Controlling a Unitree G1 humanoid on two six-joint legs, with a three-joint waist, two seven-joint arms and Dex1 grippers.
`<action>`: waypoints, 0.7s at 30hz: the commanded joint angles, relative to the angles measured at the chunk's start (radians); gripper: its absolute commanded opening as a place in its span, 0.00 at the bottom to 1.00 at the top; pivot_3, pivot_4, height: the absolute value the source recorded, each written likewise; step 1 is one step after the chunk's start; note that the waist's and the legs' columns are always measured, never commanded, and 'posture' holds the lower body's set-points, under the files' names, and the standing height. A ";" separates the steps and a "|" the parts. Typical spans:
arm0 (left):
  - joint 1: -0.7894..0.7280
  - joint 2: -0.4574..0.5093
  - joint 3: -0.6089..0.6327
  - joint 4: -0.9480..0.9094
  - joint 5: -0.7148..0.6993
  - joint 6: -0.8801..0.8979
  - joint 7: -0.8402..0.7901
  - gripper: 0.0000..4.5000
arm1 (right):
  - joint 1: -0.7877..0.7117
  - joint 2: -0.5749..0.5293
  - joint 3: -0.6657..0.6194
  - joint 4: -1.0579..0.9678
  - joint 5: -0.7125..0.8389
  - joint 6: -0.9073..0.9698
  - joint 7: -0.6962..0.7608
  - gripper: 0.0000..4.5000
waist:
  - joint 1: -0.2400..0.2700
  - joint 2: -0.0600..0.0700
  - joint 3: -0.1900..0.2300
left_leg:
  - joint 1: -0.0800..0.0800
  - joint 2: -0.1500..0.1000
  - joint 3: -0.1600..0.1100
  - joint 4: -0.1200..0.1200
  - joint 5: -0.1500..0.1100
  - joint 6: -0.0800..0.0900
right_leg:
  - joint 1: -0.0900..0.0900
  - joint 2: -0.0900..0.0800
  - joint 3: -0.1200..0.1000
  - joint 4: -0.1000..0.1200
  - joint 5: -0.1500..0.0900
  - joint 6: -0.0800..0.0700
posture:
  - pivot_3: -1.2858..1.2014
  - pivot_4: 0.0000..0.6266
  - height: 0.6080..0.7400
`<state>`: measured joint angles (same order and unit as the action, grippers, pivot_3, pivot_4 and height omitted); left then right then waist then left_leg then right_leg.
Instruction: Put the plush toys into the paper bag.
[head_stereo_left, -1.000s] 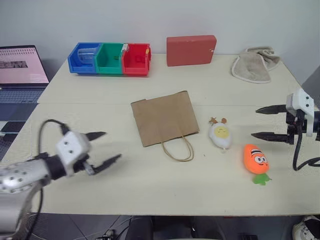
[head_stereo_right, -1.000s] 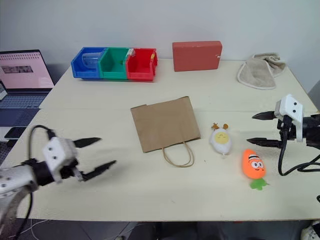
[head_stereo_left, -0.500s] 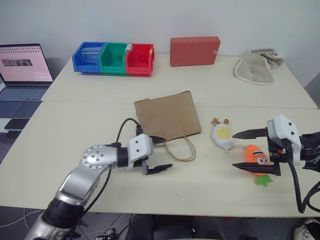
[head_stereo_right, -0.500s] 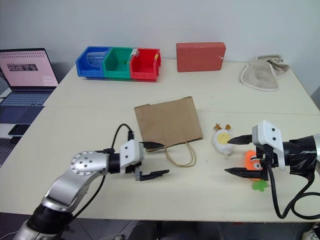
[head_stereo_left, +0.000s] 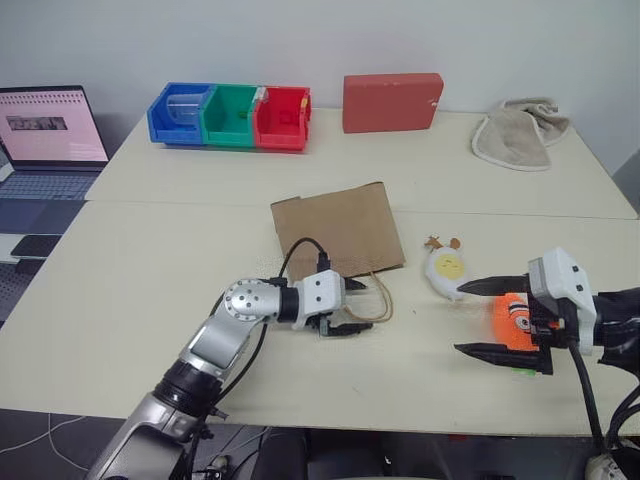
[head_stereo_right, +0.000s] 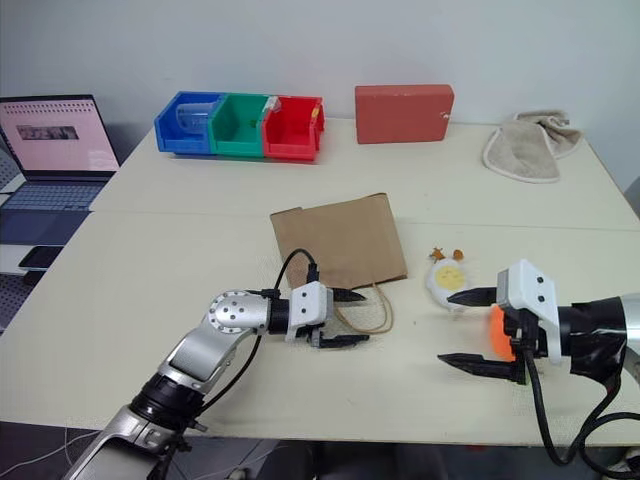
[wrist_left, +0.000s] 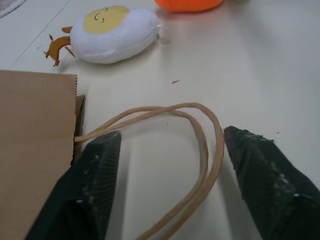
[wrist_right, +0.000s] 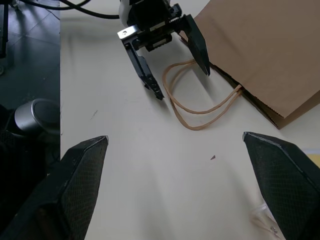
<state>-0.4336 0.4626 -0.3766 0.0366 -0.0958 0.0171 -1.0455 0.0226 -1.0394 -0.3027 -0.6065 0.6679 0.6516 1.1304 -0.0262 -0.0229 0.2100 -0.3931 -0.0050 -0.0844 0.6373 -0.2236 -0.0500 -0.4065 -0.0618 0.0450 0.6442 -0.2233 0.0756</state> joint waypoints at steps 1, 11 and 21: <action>-0.018 -0.011 -0.005 -0.001 -0.015 -0.013 -0.038 0.50 | 0.015 0.001 -0.038 -0.043 0.030 0.005 -0.013 1.00 | -0.001 0.000 0.000 | 0.000 0.000 0.000 0.000 0.000 0.000 | 0.000 0.000 0.000 0.000 0.000 0.000 | 0.52 0.24 1.00; -0.039 -0.005 0.009 0.018 -0.023 0.000 -0.098 0.00 | 0.041 0.019 -0.016 -0.079 0.028 0.004 -0.069 1.00 | -0.001 0.000 0.000 | -0.002 0.000 -0.001 0.004 0.000 0.000 | 0.000 0.000 0.000 0.000 0.001 0.001 | 0.52 0.24 1.00; -0.117 0.016 0.113 -0.047 -0.160 0.161 -0.135 0.00 | 0.008 0.096 0.125 -0.092 -0.022 -0.007 -0.188 1.00 | -0.001 0.000 0.000 | -0.005 0.000 -0.004 0.007 0.000 0.000 | 0.000 0.002 0.000 0.000 0.001 0.001 | 0.52 0.24 1.00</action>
<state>-0.5266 0.4794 -0.3073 0.0400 -0.2053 0.1424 -1.1872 0.0452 -0.9482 -0.1725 -0.6809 0.6471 0.6634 0.9530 -0.0272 -0.0228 0.2100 -0.3979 -0.0052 -0.0884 0.6444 -0.2237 -0.0498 -0.4065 -0.0599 0.0447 0.6443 -0.2226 0.0767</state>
